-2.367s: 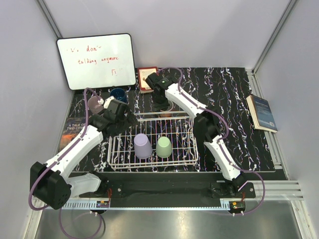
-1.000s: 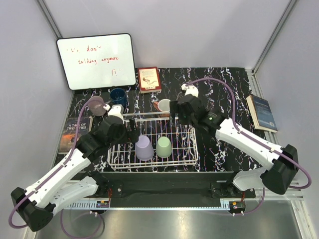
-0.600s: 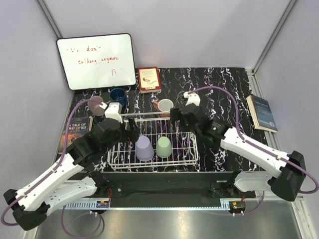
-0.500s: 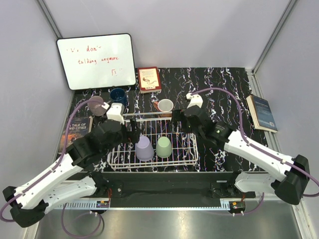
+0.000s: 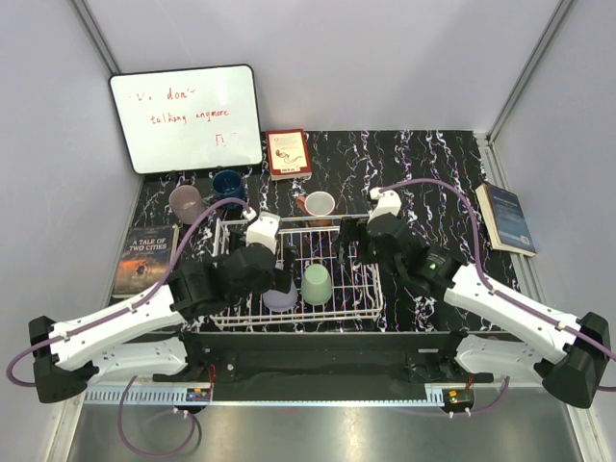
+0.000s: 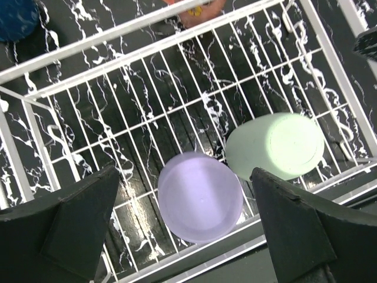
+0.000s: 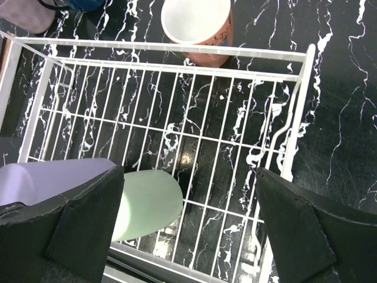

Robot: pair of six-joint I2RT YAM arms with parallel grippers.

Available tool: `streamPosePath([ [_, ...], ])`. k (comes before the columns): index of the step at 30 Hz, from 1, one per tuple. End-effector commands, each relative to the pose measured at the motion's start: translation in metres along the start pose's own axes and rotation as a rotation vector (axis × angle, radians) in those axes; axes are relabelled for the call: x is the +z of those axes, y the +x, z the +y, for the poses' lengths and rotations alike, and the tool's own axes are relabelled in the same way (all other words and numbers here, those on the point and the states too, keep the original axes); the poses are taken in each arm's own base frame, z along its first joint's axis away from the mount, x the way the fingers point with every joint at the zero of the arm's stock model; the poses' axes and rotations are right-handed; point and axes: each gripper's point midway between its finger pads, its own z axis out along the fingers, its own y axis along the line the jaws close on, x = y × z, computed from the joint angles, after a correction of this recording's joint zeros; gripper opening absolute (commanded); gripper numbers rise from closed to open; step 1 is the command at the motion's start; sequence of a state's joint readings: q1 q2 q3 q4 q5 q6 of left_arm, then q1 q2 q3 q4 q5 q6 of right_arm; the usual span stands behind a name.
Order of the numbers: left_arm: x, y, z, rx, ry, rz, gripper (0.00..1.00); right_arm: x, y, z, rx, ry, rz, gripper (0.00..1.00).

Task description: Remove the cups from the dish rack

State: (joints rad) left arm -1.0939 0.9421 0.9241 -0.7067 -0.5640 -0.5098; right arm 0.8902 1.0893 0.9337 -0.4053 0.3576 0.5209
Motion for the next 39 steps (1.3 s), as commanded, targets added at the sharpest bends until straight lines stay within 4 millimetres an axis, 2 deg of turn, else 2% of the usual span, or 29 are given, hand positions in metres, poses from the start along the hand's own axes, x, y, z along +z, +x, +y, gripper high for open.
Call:
streamPosePath([
  [1,0.003,-0.003,-0.004,-0.056,-0.005,-0.031,0.99,-0.009,-0.015,0.001,0.029,-0.009,-0.075,1.00],
  [5,0.007,0.006,-0.009,-0.075,0.006,-0.002,0.99,-0.011,-0.017,0.000,0.023,-0.009,-0.083,1.00],
  [14,0.017,0.040,-0.028,-0.088,0.040,0.093,0.99,-0.011,-0.011,-0.003,0.019,-0.006,-0.073,1.00],
  [18,0.022,0.046,-0.026,-0.082,0.013,0.100,0.96,-0.010,-0.006,-0.003,0.016,-0.017,-0.059,1.00],
  [20,0.022,0.042,-0.025,-0.083,0.009,0.084,0.86,-0.009,-0.003,-0.001,0.015,-0.026,-0.051,1.00],
  [21,0.021,0.040,-0.023,-0.081,0.003,0.075,0.67,-0.008,-0.001,-0.001,0.017,-0.029,-0.046,1.00],
  [23,0.020,0.038,-0.020,-0.082,-0.006,0.060,0.49,-0.008,0.000,0.000,0.017,-0.036,-0.041,1.00],
  [24,0.020,0.038,-0.020,-0.087,-0.008,0.059,0.33,-0.009,0.000,0.001,0.021,-0.039,-0.043,1.00],
  [26,0.018,0.037,-0.019,-0.096,-0.007,0.052,0.20,-0.009,0.002,0.001,0.021,-0.048,-0.039,1.00],
  [27,0.017,0.035,-0.018,-0.101,-0.007,0.047,0.08,-0.010,0.002,0.002,0.024,-0.051,-0.041,1.00],
  [28,0.016,0.035,-0.017,-0.101,-0.011,0.045,0.00,-0.010,0.002,0.001,0.027,-0.052,-0.043,1.00],
  [31,0.005,0.020,-0.009,-0.105,-0.028,0.003,0.00,-0.014,-0.001,0.001,0.036,-0.056,-0.056,1.00],
  [35,-0.029,-0.040,0.000,-0.170,-0.006,-0.161,0.00,-0.018,-0.008,-0.003,0.064,-0.039,-0.087,1.00],
  [39,-0.059,-0.085,0.000,-0.209,0.071,-0.291,0.00,-0.018,-0.012,0.000,0.081,-0.055,-0.111,1.00],
])
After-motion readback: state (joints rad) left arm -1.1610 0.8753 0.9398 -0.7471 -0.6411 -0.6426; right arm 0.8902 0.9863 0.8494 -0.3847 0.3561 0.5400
